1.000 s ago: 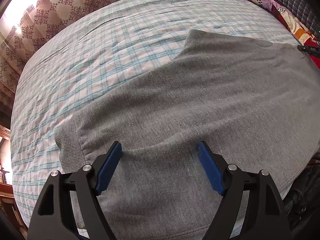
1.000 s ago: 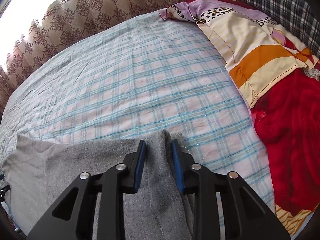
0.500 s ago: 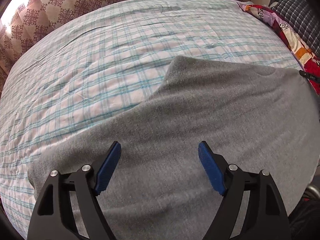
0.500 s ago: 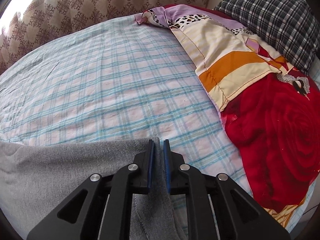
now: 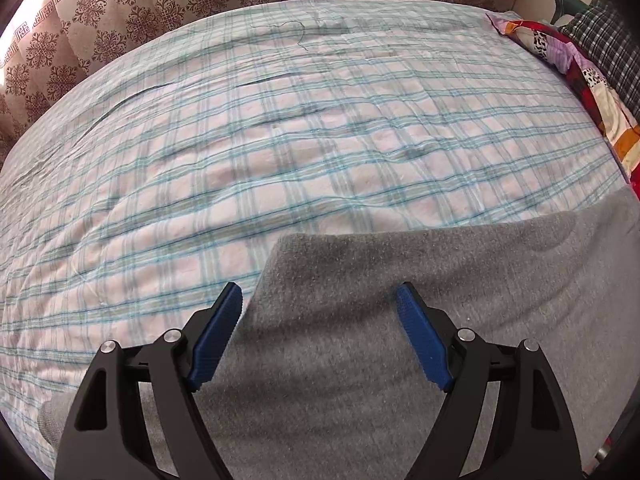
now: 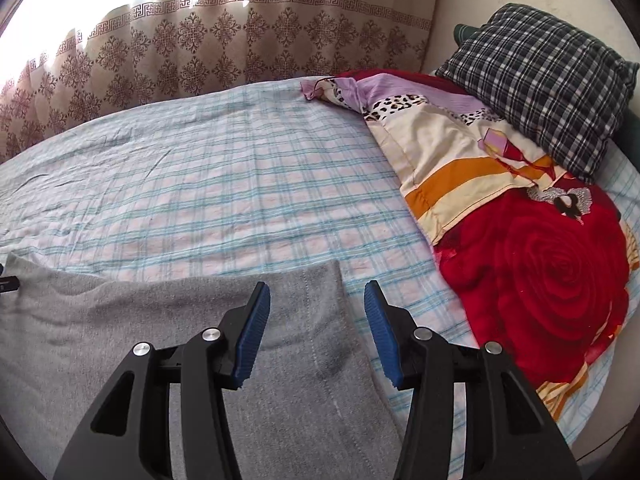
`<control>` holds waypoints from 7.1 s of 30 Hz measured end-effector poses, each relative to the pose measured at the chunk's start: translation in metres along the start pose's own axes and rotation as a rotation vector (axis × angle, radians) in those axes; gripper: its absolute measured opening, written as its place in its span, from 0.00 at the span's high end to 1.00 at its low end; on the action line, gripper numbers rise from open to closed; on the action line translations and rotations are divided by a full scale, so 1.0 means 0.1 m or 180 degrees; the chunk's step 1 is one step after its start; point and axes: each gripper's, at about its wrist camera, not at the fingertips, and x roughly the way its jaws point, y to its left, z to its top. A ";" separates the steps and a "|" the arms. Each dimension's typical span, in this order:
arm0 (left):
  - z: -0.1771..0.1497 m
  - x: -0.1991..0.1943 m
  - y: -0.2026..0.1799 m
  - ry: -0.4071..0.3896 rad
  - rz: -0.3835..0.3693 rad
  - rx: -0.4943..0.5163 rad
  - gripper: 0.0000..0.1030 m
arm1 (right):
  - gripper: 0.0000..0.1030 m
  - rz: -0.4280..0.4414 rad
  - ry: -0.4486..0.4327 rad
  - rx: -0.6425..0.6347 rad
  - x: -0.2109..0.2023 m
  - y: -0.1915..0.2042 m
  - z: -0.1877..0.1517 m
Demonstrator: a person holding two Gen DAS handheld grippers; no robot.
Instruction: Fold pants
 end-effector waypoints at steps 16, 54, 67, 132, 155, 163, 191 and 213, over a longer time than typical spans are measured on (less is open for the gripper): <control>0.04 0.13 0.03 -0.0179 0.0305 -0.0214 0.02 | 0.51 -0.0038 0.0417 0.0076 0.54 -0.13 -0.10; -0.40 -0.68 -2.24 -0.0212 -0.0650 0.1166 0.02 | 0.66 0.1071 0.0274 0.1121 -0.38 -1.04 -1.19; -0.09 -0.78 -2.73 -0.0039 -0.1171 0.1126 0.02 | 0.80 0.0774 -0.0124 0.0447 -0.86 -0.63 -0.97; 0.06 -0.13 -2.33 0.0454 -0.1377 0.0425 0.02 | 0.89 0.0926 0.0073 0.0505 -0.41 -0.89 -0.60; 0.09 -0.19 -2.68 0.0400 -0.1379 0.0680 0.02 | 0.70 0.1326 0.0546 0.0800 -0.20 -0.97 -0.99; 0.24 -0.48 -2.94 0.0338 -0.1649 0.0769 0.02 | 0.82 0.0867 0.0112 0.0160 -0.68 -0.53 -0.83; 0.30 -0.43 -2.68 0.0660 -0.1540 0.0754 0.73 | 0.82 0.0600 -0.0361 -0.1735 -1.26 1.09 -0.97; -0.10 -0.60 -0.69 0.0295 -0.1390 0.0146 0.76 | 0.80 0.1554 -0.0199 -0.1873 -1.48 2.70 -0.95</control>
